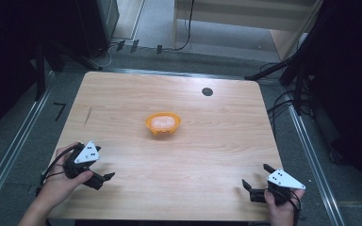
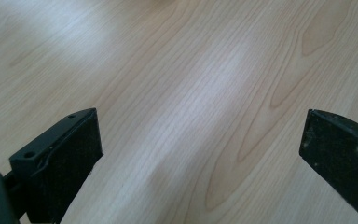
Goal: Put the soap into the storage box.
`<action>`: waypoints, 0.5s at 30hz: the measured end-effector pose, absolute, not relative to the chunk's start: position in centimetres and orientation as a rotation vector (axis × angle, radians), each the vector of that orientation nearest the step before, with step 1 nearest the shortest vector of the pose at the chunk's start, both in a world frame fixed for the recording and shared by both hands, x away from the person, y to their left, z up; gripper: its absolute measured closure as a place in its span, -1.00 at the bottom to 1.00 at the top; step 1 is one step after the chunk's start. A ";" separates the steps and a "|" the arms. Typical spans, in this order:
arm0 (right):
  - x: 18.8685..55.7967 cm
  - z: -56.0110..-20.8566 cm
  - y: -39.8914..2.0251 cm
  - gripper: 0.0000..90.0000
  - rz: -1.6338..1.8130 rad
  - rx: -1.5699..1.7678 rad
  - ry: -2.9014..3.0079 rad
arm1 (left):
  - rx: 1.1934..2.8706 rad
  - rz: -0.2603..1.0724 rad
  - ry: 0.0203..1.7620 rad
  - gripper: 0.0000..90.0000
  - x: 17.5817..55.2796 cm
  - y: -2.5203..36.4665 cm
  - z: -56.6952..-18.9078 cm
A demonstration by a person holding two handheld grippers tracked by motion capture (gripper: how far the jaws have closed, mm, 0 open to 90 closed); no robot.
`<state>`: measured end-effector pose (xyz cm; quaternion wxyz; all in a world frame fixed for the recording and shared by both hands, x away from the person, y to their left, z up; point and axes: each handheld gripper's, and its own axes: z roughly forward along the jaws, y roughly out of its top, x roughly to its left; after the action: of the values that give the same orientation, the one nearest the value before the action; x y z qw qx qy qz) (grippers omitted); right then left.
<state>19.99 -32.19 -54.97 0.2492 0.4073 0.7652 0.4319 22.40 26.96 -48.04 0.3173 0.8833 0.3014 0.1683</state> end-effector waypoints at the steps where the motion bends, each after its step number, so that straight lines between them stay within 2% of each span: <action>1: 20.0 -55.0 -32.2 -1.00 1.176 1.111 2.084 | 2.305 0.444 0.800 -1.00 22.2 27.3 -48.2; 15: 20.0 -55.0 -32.2 -1.00 1.169 1.111 2.081 | 2.121 0.511 0.917 -1.00 19.4 31.5 -49.7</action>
<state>20.02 -32.16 -54.99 0.2514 0.4085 0.7650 0.4298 19.38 31.47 -49.74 0.3777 0.8298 0.3587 0.2001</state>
